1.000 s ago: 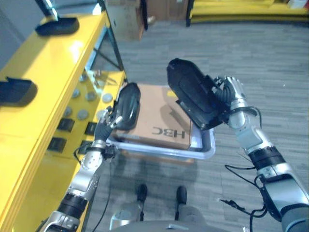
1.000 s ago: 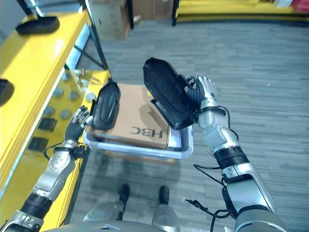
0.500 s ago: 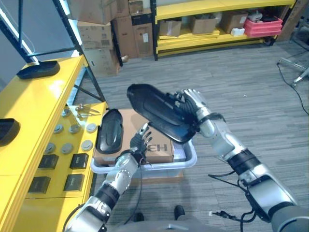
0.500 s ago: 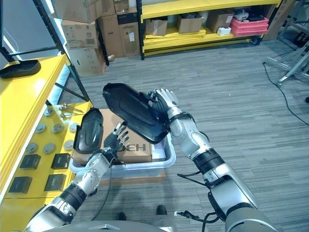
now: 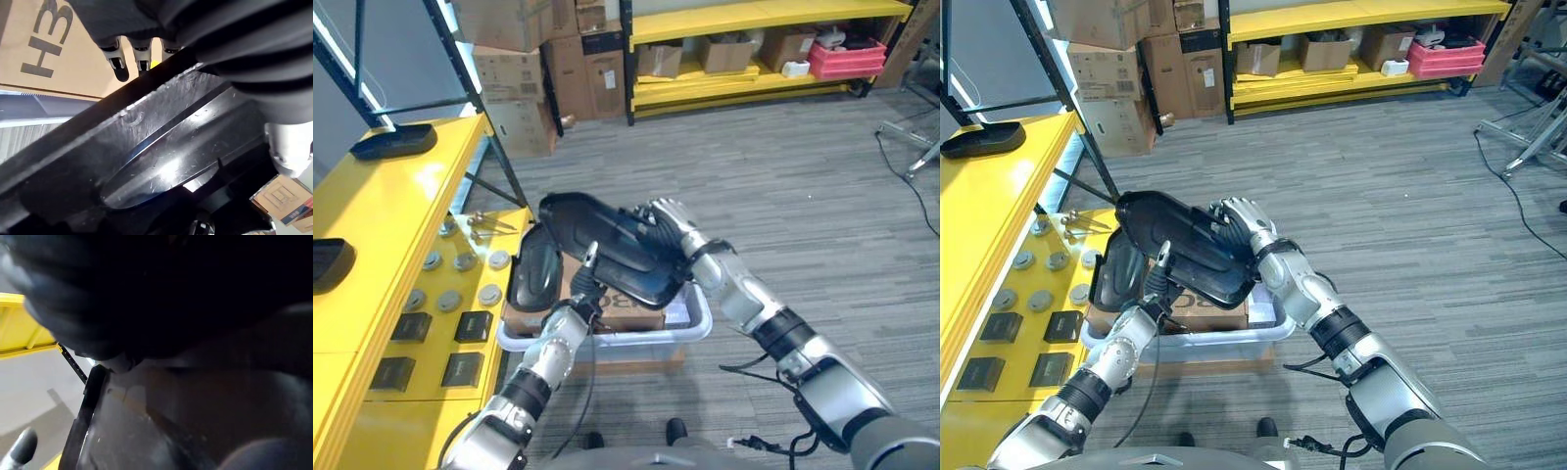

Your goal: Move parts from the plastic box to the shelf.

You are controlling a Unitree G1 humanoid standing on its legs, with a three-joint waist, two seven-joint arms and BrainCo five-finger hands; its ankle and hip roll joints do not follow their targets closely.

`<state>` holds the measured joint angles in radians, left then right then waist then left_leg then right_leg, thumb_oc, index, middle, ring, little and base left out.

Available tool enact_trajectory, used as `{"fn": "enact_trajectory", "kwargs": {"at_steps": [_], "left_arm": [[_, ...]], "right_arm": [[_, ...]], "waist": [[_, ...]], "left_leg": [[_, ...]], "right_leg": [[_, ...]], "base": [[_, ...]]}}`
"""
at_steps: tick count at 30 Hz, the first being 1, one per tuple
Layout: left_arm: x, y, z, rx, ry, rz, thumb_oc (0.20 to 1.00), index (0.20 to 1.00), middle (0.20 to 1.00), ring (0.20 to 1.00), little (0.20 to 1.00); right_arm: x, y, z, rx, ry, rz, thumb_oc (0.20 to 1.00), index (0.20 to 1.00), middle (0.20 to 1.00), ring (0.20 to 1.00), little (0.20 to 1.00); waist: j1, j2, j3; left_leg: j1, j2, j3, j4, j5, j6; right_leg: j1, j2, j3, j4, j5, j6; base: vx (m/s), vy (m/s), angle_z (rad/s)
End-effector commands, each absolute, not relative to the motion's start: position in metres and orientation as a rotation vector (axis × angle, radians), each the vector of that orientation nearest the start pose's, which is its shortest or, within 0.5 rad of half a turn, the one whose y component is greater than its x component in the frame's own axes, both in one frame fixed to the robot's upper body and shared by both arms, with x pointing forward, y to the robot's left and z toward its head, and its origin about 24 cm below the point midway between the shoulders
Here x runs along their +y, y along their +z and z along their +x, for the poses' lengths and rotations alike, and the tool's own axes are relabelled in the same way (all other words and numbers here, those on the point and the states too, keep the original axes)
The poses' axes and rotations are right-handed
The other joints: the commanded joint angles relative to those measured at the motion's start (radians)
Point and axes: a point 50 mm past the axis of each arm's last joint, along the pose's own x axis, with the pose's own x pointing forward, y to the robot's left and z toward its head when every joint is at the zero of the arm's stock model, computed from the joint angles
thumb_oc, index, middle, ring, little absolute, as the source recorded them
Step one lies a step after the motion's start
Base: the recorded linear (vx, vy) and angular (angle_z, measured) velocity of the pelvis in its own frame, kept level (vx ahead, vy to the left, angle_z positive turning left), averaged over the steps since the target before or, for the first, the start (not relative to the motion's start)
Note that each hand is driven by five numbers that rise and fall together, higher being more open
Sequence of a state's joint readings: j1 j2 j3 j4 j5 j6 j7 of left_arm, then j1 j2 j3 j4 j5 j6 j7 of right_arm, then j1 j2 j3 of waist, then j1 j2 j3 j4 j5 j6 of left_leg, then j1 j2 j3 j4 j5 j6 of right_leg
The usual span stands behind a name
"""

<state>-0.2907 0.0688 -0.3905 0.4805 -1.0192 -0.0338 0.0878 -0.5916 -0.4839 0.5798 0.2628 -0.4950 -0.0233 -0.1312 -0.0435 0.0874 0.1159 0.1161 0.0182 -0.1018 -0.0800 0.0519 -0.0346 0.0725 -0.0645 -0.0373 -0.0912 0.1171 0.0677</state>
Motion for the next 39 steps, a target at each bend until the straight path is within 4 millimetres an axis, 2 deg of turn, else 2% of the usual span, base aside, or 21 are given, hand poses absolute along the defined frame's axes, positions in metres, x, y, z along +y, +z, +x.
{"fn": "enact_trajectory", "kwargs": {"at_steps": [1,5,10,14,20,21,22,25,27,28,29,30,31,32,33,34,35,36,37,39], "left_arm": [[0.054,0.037,0.310,0.219,-0.278,-0.707,0.200,0.200,0.200,0.200,0.200],[0.059,0.039,0.313,0.187,-0.258,-0.634,0.200,0.200,0.200,0.200,0.200],[0.059,0.037,0.312,0.195,-0.207,-0.679,0.200,0.200,0.200,0.200,0.200],[0.065,0.038,0.313,0.169,-0.149,-0.670,0.200,0.200,0.200,0.200,0.200],[0.073,0.053,0.316,0.074,-0.060,-0.733,0.200,0.200,0.200,0.200,0.200],[0.075,0.054,0.315,0.061,-0.057,-0.717,0.200,0.200,0.200,0.200,0.200],[0.077,0.053,0.315,0.055,-0.044,-0.706,0.200,0.200,0.200,0.200,0.200],[0.086,0.054,0.313,0.029,-0.005,-0.678,0.200,0.200,0.200,0.200,0.200],[0.099,0.055,0.312,-0.003,0.044,-0.677,0.200,0.200,0.200,0.200,0.200],[0.099,0.055,0.312,-0.002,0.044,-0.677,0.200,0.200,0.200,0.200,0.200],[0.106,0.052,0.310,-0.005,0.063,-0.647,0.200,0.200,0.200,0.200,0.200],[0.124,0.045,0.306,-0.012,0.113,-0.538,0.200,0.200,0.200,0.200,0.200],[0.124,0.045,0.305,-0.011,0.113,-0.538,0.200,0.200,0.200,0.200,0.200],[0.142,0.040,0.299,-0.024,0.162,-0.443,0.200,0.200,0.200,0.200,0.200],[0.142,0.040,0.299,-0.023,0.162,-0.443,0.200,0.200,0.200,0.200,0.200],[0.159,0.037,0.294,-0.033,0.206,-0.368,0.200,0.200,0.200,0.200,0.200],[0.167,0.035,0.291,-0.037,0.228,-0.350,0.200,0.200,0.200,0.200,0.200],[0.167,0.035,0.291,-0.036,0.229,-0.349,0.200,0.200,0.200,0.200,0.200],[0.175,0.038,0.287,-0.064,0.240,-0.353,0.200,0.200,0.200,0.200,0.200],[0.188,0.040,0.281,-0.091,0.252,-0.288,0.200,0.200,0.200,0.200,0.200]], "right_arm": [[-0.064,0.139,0.316,-0.612,0.482,-1.002,0.200,0.200,0.200,0.200,0.200],[-0.055,0.136,0.309,-0.618,0.525,-0.952,0.200,0.200,0.200,0.200,0.200],[-0.051,0.130,0.302,-0.596,0.548,-0.868,0.200,0.200,0.200,0.200,0.200],[-0.051,0.123,0.299,-0.553,0.561,-0.798,0.200,0.200,0.200,0.200,0.200],[-0.060,0.111,0.301,-0.509,0.498,-0.809,0.200,0.200,0.200,0.200,0.200],[-0.063,0.109,0.301,-0.494,0.479,-0.784,0.906,0.906,0.906,0.906,0.906],[-0.067,0.104,0.301,-0.461,0.462,-0.746,1.000,1.000,1.000,1.000,1.000],[-0.081,0.090,0.301,-0.390,0.388,-0.691,1.000,1.000,1.000,1.000,1.000],[-0.100,0.078,0.297,-0.330,0.308,-0.664,1.000,1.000,1.000,1.000,1.000],[-0.100,0.078,0.297,-0.329,0.308,-0.664,1.000,1.000,1.000,1.000,1.000],[-0.110,0.069,0.294,-0.287,0.266,-0.634,1.000,1.000,1.000,1.000,1.000],[-0.133,0.050,0.283,-0.189,0.196,-0.601,1.000,1.000,1.000,1.000,1.000],[-0.134,0.049,0.283,-0.189,0.196,-0.601,1.000,1.000,1.000,1.000,1.000],[-0.160,0.023,0.268,-0.062,0.125,-0.605,1.000,1.000,1.000,1.000,1.000],[-0.160,0.023,0.268,-0.061,0.125,-0.605,1.000,1.000,1.000,1.000,1.000],[-0.187,-0.006,0.250,0.088,0.065,-0.641,1.000,1.000,1.000,1.000,1.000],[-0.200,-0.024,0.238,0.181,0.054,-0.689,1.000,1.000,1.000,1.000,1.000],[-0.200,-0.024,0.238,0.182,0.054,-0.689,1.000,1.000,1.000,1.000,1.000],[-0.220,-0.054,0.215,0.352,0.037,-0.724,1.000,1.000,1.000,1.000,1.000],[-0.241,-0.085,0.185,0.556,0.013,-0.741,1.000,1.000,1.000,1.000,1.000]], "waist": [[0.018,-0.059,-0.074],[0.019,-0.060,-0.072],[0.018,-0.061,-0.071],[0.019,-0.064,-0.070],[0.023,-0.072,-0.070],[0.022,-0.074,-0.071],[0.022,-0.074,-0.070],[0.020,-0.074,-0.067],[0.017,-0.072,-0.065],[0.018,-0.072,-0.065],[0.015,-0.070,-0.064],[0.009,-0.065,-0.058],[0.009,-0.065,-0.059],[0.003,-0.059,-0.053],[0.003,-0.058,-0.054],[-0.003,-0.052,-0.049],[-0.005,-0.048,-0.044],[-0.005,-0.048,-0.044],[-0.007,-0.043,-0.039],[-0.006,-0.038,-0.033]], "left_leg": [[0.003,0.012,-0.004,-0.007,-0.028,-0.025],[0.003,0.012,-0.004,-0.007,-0.027,-0.025],[0.003,0.011,-0.002,-0.007,-0.024,-0.025],[0.003,0.010,-0.004,-0.007,-0.024,-0.025],[0.000,0.012,-0.006,-0.007,-0.022,-0.026],[0.000,0.012,-0.005,-0.007,-0.022,-0.026],[0.000,0.012,-0.005,-0.007,-0.021,-0.026],[0.001,0.012,-0.002,-0.007,-0.021,-0.027],[0.000,0.013,0.000,-0.007,-0.020,-0.027],[0.001,0.013,0.000,-0.007,-0.020,-0.027],[0.000,0.014,0.002,-0.007,-0.019,-0.028],[-0.001,0.014,0.005,-0.007,-0.018,-0.030],[-0.001,0.014,0.005,-0.007,-0.018,-0.030],[-0.003,0.016,0.006,-0.007,-0.017,-0.032],[-0.003,0.016,0.006,-0.007,-0.017,-0.032],[-0.004,0.018,0.009,-0.007,-0.016,-0.035],[-0.006,0.018,0.010,-0.007,-0.015,-0.038],[-0.006,0.018,0.010,-0.007,-0.015,-0.038],[-0.009,0.021,0.008,-0.007,-0.012,-0.042],[-0.012,0.023,0.004,-0.007,-0.010,-0.046]], "right_leg": [[0.080,-0.045,-0.008,0.024,-0.122,0.047],[0.082,-0.046,-0.010,0.024,-0.122,0.047],[0.082,-0.046,-0.012,0.025,-0.120,0.046],[0.082,-0.046,-0.012,0.025,-0.119,0.046],[0.080,-0.044,-0.013,0.022,-0.119,0.045],[0.080,-0.043,-0.013,0.022,-0.118,0.046],[0.080,-0.043,-0.013,0.021,-0.118,0.046],[0.080,-0.042,-0.012,0.022,-0.118,0.046],[0.079,-0.042,-0.010,0.024,-0.118,0.046],[0.079,-0.042,-0.010,0.024,-0.118,0.046],[0.078,-0.041,-0.009,0.026,-0.119,0.045],[0.073,-0.040,-0.007,0.030,-0.121,0.045],[0.073,-0.040,-0.007,0.030,-0.121,0.045],[0.069,-0.040,-0.006,0.033,-0.122,0.046],[0.069,-0.039,-0.007,0.033,-0.122,0.046],[0.066,-0.038,-0.007,0.035,-0.122,0.046],[0.065,-0.037,-0.008,0.035,-0.122,0.045],[0.065,-0.037,-0.008,0.035,-0.122,0.045],[0.064,-0.036,-0.010,0.033,-0.122,0.045],[0.061,-0.034,-0.010,0.032,-0.122,0.044]], "base": [[0.00,0.000,0.00],[0.00,0.000,0.00],[0.00,0.000,0.00],[0.00,0.000,0.00],[0.00,0.000,0.00],[0.00,0.000,0.00],[0.00,0.000,0.00],[0.00,0.000,0.00],[0.00,0.000,0.00],[0.00,0.000,0.00],[0.00,0.000,0.00],[0.00,0.000,0.00],[-0.03,-0.015,0.06],[0.00,0.000,0.00],[0.00,0.000,0.00],[-0.02,-0.027,-0.05],[0.00,0.000,0.00],[0.00,0.000,0.00],[-0.02,-0.038,0.00],[-0.03,-0.054,0.02]]}}
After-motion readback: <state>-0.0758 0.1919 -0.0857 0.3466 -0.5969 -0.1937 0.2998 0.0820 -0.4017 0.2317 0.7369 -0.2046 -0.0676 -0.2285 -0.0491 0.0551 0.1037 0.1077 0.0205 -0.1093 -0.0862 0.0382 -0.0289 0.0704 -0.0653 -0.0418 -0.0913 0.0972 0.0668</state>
